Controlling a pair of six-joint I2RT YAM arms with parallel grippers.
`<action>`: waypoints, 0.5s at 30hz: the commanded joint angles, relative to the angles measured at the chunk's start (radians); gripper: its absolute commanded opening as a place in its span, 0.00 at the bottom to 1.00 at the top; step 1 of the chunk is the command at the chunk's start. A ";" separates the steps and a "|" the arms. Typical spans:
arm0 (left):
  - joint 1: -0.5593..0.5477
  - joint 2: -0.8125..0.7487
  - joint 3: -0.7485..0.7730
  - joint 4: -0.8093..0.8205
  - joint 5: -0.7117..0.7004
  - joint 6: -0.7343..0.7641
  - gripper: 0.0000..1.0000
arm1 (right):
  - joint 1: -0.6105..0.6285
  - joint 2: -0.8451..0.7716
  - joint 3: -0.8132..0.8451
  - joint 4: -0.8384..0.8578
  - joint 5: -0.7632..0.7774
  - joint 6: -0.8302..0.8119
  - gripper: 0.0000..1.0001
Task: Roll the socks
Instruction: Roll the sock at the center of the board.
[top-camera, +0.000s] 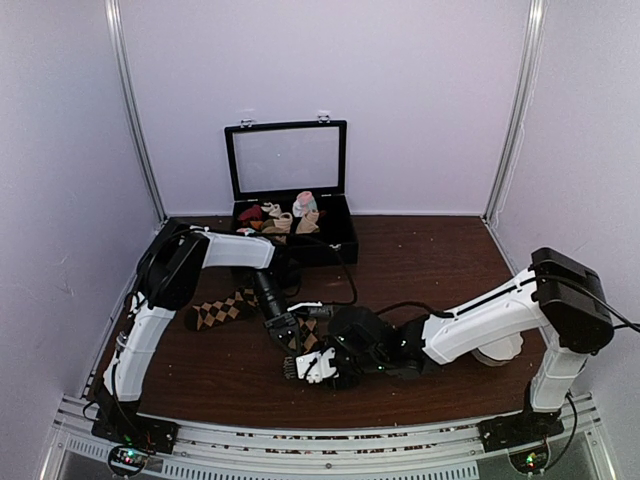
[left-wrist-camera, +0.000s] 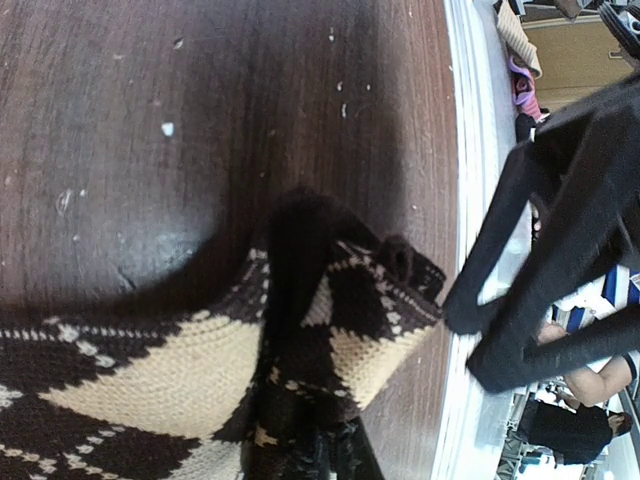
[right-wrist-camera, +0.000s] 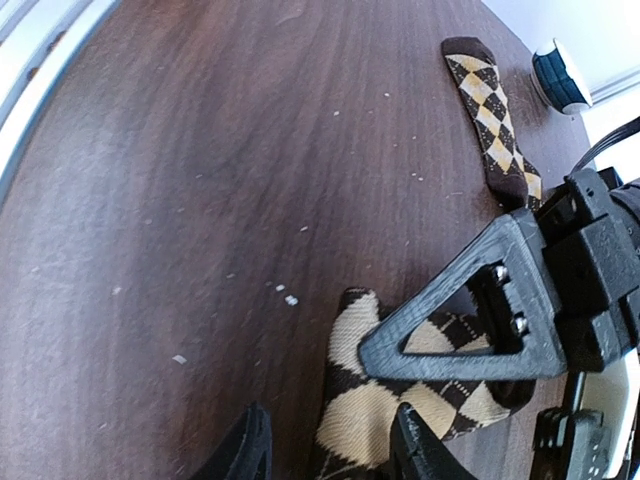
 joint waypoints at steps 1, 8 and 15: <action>-0.005 0.055 -0.006 0.015 -0.103 0.023 0.00 | -0.028 0.056 0.055 0.008 0.011 -0.023 0.42; 0.000 0.053 -0.001 0.006 -0.100 0.031 0.00 | -0.051 0.111 0.051 0.003 0.012 -0.037 0.40; 0.006 0.052 0.004 -0.004 -0.098 0.038 0.00 | -0.057 0.140 0.016 0.008 0.018 -0.011 0.36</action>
